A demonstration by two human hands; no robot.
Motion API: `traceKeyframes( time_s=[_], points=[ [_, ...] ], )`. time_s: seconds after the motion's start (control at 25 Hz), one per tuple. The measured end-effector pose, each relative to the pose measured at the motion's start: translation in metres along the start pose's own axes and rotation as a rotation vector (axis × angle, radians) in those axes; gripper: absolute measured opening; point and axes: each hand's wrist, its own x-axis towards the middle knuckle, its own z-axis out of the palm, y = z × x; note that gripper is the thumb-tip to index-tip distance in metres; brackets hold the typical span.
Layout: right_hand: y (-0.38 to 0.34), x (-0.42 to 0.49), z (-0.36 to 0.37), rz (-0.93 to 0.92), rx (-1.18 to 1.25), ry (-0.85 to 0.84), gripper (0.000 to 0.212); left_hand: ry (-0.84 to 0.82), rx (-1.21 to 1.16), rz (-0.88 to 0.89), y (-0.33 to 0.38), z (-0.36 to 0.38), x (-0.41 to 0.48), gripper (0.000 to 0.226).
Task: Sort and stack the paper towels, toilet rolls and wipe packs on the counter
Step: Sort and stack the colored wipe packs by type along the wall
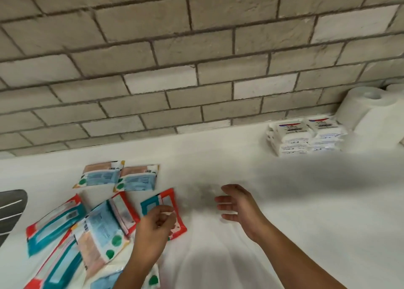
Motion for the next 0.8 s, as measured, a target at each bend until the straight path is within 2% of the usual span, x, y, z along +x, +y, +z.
traceKeyframes(
  time_s=[0.12,0.24,0.36,0.52,0.6,0.68,0.8],
  points=[
    [0.008,0.001,0.043,-0.027,-0.139,-0.027,0.021,0.089,0.018,-0.015,-0.018,-0.041,-0.001,0.014],
    [0.017,0.002,0.077,-0.115,-0.492,-0.041,0.017,0.168,0.093,-0.017,-0.035,-0.074,-0.007,0.013],
    [0.027,0.002,0.104,-0.314,-0.909,-0.104,0.019,0.268,0.153,-0.055,-0.047,-0.102,-0.01,0.012],
    [0.043,0.004,0.131,-0.61,-1.321,-0.272,0.041,0.454,0.206,-0.201,-0.061,-0.135,-0.002,0.008],
    [0.056,0.007,0.133,-0.64,-1.446,-0.376,0.051,0.486,0.272,-0.249,-0.069,-0.147,0.002,0.013],
    [0.071,0.01,0.129,-0.589,-1.513,-0.421,0.053,0.46,0.331,-0.283,-0.075,-0.152,0.005,0.022],
    [0.086,0.008,0.12,-0.571,-1.468,-0.358,0.048,0.364,0.413,-0.324,-0.082,-0.146,0.011,0.039]
  ],
)
